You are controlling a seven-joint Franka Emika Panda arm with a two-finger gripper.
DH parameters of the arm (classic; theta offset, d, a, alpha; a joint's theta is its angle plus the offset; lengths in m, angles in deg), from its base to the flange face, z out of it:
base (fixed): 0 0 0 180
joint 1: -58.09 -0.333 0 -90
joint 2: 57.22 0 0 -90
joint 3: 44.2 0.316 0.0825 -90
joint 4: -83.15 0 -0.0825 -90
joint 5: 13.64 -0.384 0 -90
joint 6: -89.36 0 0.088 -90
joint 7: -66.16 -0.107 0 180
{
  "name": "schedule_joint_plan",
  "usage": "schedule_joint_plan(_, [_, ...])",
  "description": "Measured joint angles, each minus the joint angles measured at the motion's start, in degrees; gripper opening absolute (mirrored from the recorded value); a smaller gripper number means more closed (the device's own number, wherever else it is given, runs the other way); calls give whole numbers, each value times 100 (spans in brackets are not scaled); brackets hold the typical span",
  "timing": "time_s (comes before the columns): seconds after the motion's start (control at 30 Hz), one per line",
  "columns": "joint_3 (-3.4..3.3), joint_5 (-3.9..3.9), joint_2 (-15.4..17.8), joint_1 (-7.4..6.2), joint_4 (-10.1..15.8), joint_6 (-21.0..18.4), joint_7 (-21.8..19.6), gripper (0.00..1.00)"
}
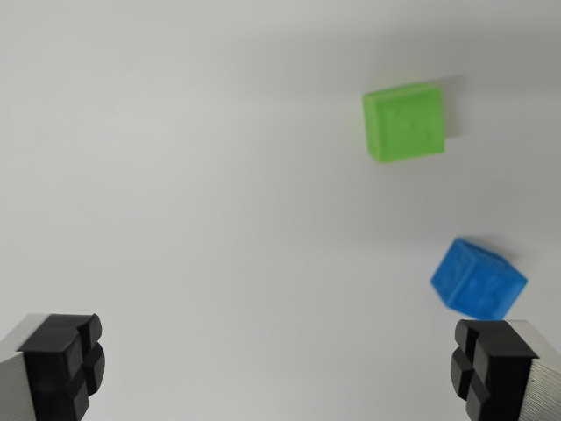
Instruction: Stack cube
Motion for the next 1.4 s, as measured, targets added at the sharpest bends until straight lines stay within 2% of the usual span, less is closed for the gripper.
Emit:
schedule_joint_plan(0.73, [-7, 0, -45, 18, 24, 58, 51, 100])
schedule_joint_plan(1.4, [-78, 0, -358, 140, 211, 557, 468, 100])
